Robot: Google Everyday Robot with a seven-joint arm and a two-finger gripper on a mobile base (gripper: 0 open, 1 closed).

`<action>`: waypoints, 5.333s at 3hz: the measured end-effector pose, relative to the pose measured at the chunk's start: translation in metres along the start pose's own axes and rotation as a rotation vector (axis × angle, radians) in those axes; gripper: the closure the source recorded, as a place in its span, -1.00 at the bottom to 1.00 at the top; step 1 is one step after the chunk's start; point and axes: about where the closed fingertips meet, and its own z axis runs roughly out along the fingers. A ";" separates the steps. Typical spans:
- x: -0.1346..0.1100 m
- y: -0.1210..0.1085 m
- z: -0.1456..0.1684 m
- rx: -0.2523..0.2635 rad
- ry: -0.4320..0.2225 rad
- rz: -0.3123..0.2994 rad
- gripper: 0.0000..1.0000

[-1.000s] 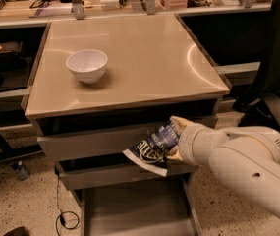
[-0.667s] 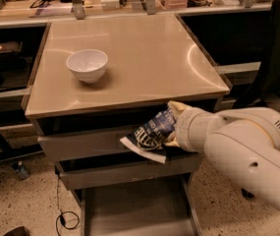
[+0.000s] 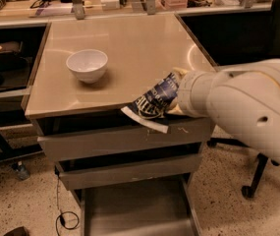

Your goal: Pick blue chip bag from bottom drawer and place on counter

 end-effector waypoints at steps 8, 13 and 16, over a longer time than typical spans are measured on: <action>0.028 -0.126 0.117 -0.241 -0.118 0.218 1.00; 0.014 -0.115 0.155 -0.356 -0.167 0.205 -0.23; 0.014 -0.115 0.155 -0.356 -0.167 0.205 -1.00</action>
Offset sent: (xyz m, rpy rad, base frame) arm 0.0972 -0.0182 0.0940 0.0043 -0.0103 -0.0504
